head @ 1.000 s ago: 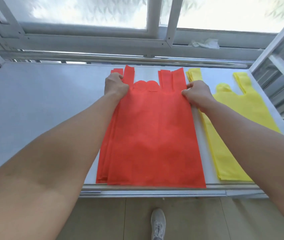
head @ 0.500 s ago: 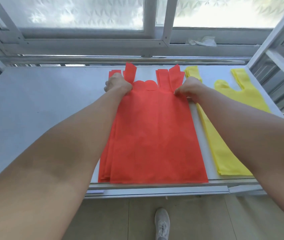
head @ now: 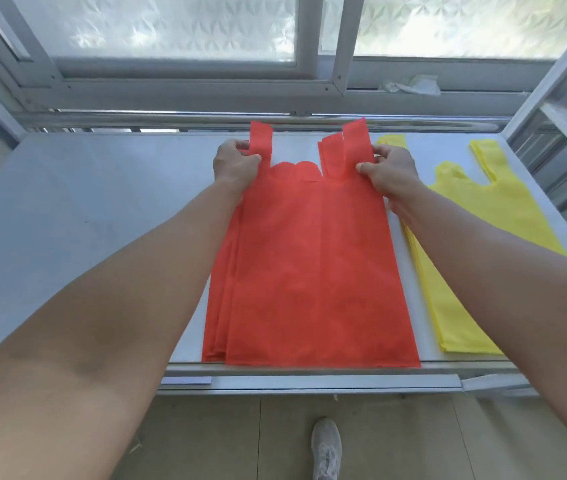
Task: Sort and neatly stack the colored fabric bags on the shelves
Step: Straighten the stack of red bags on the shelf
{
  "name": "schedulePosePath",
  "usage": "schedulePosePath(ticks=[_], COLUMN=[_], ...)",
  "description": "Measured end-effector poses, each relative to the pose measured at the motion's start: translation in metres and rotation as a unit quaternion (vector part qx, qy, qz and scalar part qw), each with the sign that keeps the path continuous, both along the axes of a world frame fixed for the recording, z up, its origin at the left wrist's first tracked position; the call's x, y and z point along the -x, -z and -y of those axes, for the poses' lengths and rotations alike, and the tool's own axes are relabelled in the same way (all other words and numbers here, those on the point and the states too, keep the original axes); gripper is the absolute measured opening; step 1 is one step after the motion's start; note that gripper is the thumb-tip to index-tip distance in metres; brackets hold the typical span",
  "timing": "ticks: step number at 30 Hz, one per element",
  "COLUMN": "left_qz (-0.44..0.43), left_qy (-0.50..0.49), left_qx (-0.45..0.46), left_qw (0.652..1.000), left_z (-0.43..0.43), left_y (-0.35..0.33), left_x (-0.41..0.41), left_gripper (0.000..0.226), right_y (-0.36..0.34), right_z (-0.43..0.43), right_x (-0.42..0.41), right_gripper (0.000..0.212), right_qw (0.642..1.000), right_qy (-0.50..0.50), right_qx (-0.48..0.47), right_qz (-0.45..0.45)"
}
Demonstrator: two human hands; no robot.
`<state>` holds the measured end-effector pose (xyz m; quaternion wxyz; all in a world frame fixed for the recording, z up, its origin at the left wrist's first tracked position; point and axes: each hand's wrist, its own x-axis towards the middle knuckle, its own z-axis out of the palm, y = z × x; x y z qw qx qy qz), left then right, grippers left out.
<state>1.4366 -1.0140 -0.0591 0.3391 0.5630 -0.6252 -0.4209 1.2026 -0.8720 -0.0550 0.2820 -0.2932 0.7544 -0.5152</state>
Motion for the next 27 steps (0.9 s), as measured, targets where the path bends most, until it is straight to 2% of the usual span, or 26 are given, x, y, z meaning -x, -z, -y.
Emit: schedulePosePath(ticks=[3,5,10,15,19,24,27], left_qz=[-0.071,-0.066,0.017,0.044,0.067,0.070,0.059], left_qy=[0.019,0.015,0.006,0.013,0.022,0.041,0.039], left_qx=[0.007,0.005,-0.023,0.046,0.098,0.089,0.093], left_qw=[0.997,0.998,1.000,0.998,0.993,0.993,0.993], left_z=[0.005,0.008,0.003,0.002,0.003,0.004,0.009], left_y=[-0.008,-0.006,0.014,0.018,0.018,0.021,0.016], left_x=[-0.015,-0.024,-0.034,-0.035,-0.037,-0.039,-0.039], left_gripper=[0.038,0.045,0.051,0.049,0.047,0.054,0.051], right_y=[-0.005,-0.003,0.019,0.020,0.019,0.014,0.014], right_z=[-0.002,0.001,0.010,0.014,0.013,0.007,0.006], right_x=[0.002,0.004,0.007,0.005,0.000,-0.014,-0.016], right_gripper=[0.042,0.048,0.061,0.052,0.050,0.054,0.052], right_qw=[0.997,0.996,0.996,0.995,0.989,0.977,0.978], right_qy=[-0.031,-0.037,-0.070,-0.080,-0.088,-0.101,-0.088], right_qx=[0.073,0.074,-0.049,-0.062,-0.077,-0.086,-0.086], right_qz=[0.017,0.026,0.008,-0.021,-0.086,-0.168,-0.166])
